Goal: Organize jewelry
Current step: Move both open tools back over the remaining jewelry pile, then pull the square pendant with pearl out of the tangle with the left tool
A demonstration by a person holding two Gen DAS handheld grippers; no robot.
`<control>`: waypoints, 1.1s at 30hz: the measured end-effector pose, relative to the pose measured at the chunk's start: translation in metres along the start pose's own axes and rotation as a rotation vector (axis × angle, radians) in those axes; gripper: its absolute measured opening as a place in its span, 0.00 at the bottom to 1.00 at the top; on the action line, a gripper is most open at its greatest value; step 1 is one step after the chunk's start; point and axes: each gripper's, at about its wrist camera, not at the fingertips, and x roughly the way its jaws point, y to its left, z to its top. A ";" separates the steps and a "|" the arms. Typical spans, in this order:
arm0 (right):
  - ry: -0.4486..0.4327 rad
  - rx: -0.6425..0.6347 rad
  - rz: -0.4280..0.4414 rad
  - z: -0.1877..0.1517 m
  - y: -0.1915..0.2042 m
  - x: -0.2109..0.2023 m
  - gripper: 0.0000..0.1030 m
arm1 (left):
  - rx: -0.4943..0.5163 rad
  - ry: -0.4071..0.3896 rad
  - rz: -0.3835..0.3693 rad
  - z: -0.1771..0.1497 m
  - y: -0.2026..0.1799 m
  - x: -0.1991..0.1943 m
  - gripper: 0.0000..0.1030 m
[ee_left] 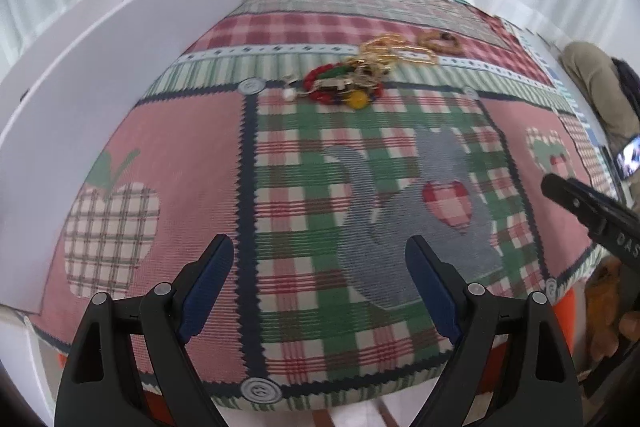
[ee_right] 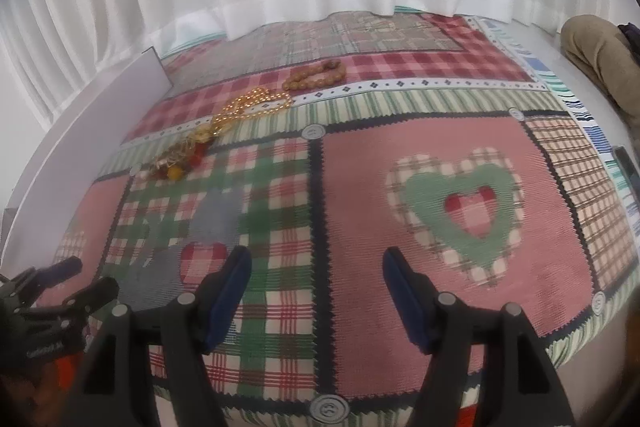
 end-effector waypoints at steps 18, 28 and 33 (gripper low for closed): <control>0.060 -0.039 0.088 0.004 0.024 0.025 0.67 | 0.017 -0.011 -0.026 0.039 0.010 0.017 0.85; 0.066 -0.060 0.118 0.009 0.026 0.030 0.67 | 0.137 -0.015 -0.108 0.109 -0.023 0.064 0.61; 0.074 -0.063 0.135 0.006 0.027 0.033 0.67 | 0.218 -0.030 -0.032 0.119 -0.039 0.091 0.54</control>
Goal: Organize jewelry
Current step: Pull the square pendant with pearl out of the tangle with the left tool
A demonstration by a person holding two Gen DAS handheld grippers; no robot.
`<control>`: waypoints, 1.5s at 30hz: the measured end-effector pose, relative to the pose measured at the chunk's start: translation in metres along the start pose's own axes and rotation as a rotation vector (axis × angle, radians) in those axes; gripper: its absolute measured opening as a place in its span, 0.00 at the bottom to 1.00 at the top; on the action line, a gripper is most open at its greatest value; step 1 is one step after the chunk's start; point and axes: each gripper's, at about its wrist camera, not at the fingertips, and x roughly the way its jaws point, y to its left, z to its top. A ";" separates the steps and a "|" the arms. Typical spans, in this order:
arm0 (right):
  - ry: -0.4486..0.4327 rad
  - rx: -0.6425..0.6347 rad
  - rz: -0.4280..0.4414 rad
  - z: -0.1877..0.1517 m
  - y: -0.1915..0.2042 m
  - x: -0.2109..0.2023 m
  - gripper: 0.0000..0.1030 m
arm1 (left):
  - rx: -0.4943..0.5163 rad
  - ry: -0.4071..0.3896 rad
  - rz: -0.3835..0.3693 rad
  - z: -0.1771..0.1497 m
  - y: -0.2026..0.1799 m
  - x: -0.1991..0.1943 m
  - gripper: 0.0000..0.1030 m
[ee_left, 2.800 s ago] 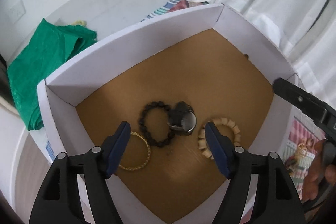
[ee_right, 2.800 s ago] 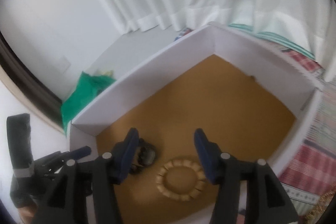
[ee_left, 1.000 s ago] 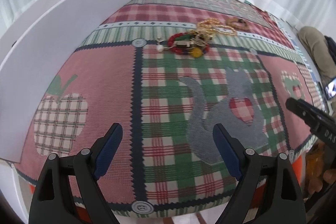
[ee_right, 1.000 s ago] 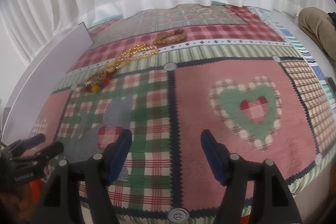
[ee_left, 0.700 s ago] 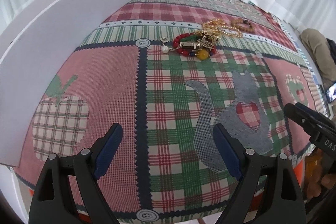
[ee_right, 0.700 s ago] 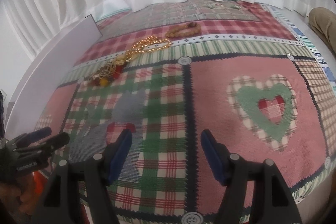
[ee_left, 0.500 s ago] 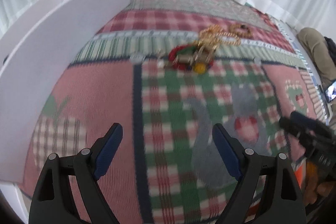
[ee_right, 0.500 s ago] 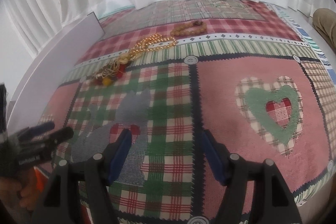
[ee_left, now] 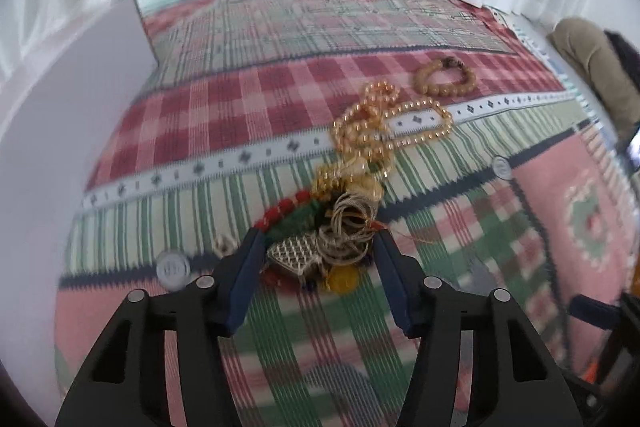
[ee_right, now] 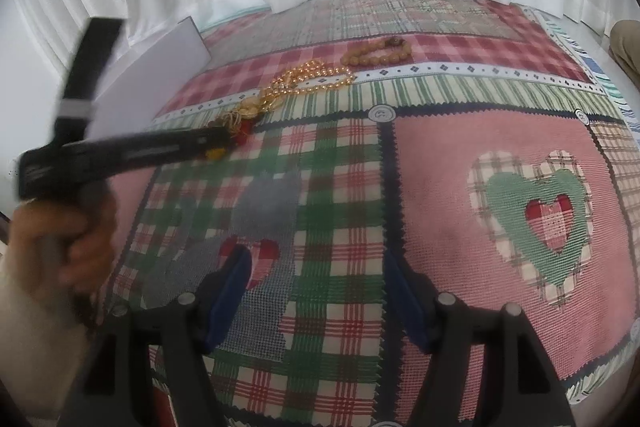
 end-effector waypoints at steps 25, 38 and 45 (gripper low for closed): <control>-0.024 -0.007 0.015 -0.010 0.013 -0.019 0.67 | -0.208 0.025 -0.099 -0.127 0.073 -0.098 0.25; 0.022 0.004 0.037 -0.011 0.015 -0.016 0.67 | -0.220 0.047 -0.032 -0.133 0.073 -0.093 0.68; 0.029 0.066 0.058 0.024 -0.023 -0.023 0.67 | -0.230 0.060 -0.011 -0.131 0.076 -0.088 0.71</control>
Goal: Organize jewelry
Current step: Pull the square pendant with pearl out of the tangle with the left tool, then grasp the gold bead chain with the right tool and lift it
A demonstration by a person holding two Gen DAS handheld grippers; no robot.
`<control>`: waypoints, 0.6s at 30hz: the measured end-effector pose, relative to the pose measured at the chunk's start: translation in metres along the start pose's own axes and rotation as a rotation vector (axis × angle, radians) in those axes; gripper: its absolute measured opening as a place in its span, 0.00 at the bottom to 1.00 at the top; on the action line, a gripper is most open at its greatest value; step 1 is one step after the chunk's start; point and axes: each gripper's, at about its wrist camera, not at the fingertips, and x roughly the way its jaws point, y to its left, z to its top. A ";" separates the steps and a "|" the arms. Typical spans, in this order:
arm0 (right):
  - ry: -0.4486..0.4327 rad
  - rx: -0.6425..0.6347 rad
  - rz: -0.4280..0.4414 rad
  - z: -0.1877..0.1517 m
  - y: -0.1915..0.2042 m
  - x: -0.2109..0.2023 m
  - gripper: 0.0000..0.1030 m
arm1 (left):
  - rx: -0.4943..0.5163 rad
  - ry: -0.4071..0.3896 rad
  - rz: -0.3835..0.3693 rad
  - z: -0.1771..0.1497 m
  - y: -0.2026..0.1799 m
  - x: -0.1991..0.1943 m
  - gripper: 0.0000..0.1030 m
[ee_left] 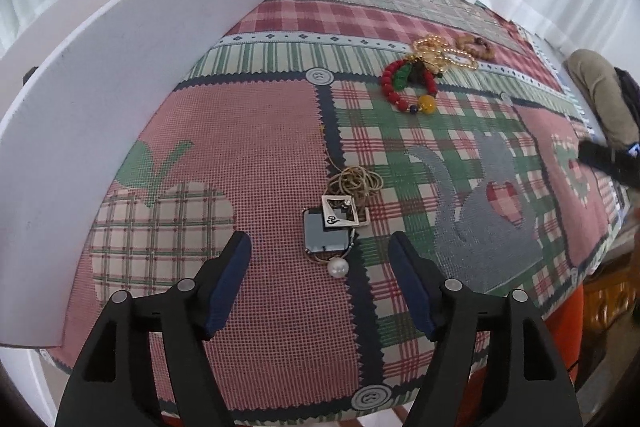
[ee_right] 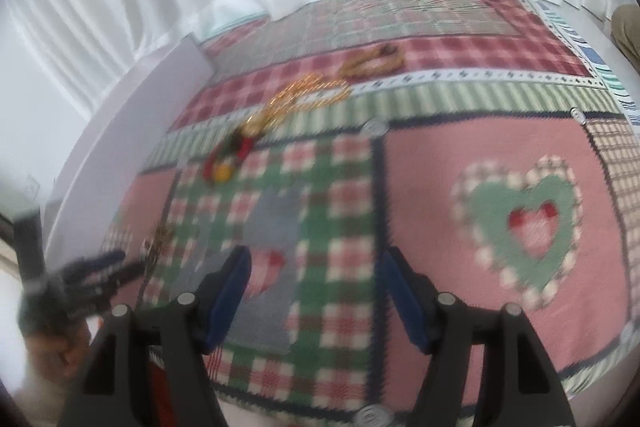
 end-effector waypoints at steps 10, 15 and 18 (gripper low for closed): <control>0.019 0.114 0.008 0.127 -0.045 0.023 0.49 | -0.025 -0.003 0.038 0.005 0.008 -0.003 0.74; 0.129 0.099 0.099 0.146 -0.009 0.060 0.45 | -0.036 0.000 0.041 0.007 0.011 -0.002 0.74; 0.166 0.056 0.122 0.149 0.022 0.082 0.45 | -0.031 0.001 0.045 0.006 0.010 -0.002 0.74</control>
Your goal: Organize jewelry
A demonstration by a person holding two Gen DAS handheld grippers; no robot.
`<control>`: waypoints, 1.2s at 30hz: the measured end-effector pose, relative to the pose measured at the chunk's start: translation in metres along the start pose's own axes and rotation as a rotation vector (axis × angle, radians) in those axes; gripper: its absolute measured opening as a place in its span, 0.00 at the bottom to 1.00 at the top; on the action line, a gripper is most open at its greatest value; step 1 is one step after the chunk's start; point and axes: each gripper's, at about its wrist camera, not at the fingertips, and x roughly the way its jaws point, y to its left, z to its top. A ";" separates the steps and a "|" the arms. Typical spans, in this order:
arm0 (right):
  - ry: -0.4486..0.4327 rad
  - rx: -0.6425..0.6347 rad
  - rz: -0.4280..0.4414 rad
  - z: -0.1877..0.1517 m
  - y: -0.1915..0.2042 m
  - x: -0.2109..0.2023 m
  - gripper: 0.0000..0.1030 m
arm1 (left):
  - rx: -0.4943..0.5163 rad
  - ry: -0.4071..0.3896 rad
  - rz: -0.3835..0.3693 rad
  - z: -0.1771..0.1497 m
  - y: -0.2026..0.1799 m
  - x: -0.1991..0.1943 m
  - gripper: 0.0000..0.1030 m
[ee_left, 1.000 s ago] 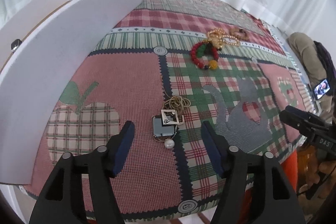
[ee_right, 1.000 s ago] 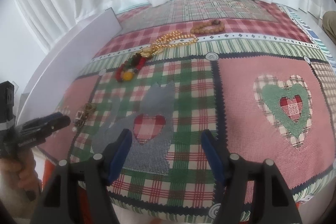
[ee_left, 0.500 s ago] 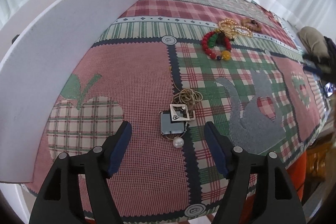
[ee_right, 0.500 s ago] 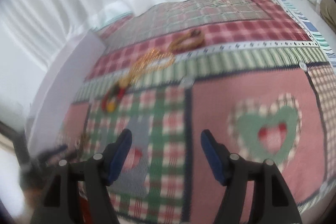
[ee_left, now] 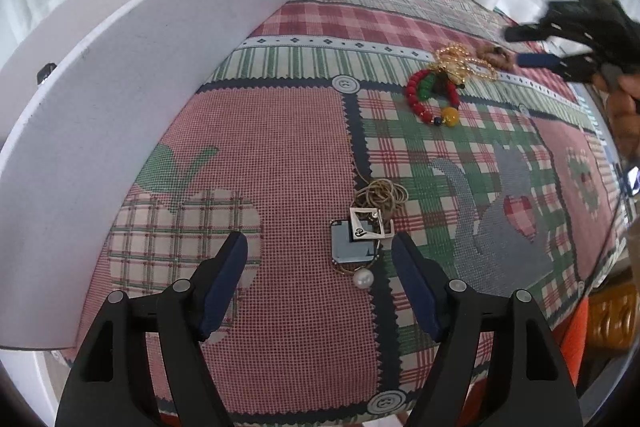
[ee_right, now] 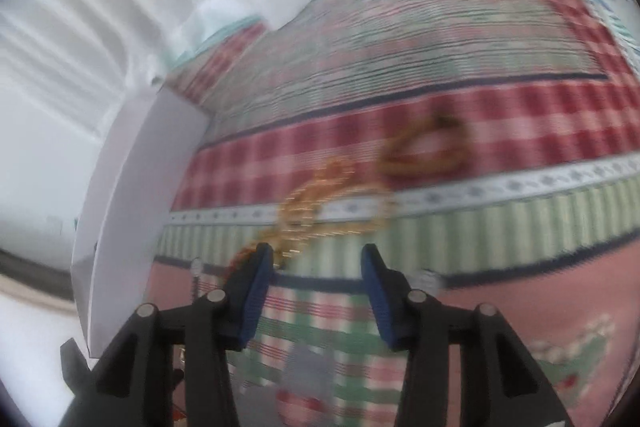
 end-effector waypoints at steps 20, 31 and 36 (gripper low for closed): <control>-0.029 -0.147 -0.199 0.019 0.044 0.051 0.08 | -0.026 -0.006 -0.004 -0.008 0.008 -0.007 0.74; -0.128 -0.177 -0.123 -0.003 0.040 -0.052 0.08 | -0.003 -0.027 -0.015 -0.014 0.002 -0.022 0.74; -0.087 -0.145 -0.048 -0.046 0.032 -0.070 0.08 | 0.006 -0.036 -0.025 -0.016 0.000 -0.028 0.74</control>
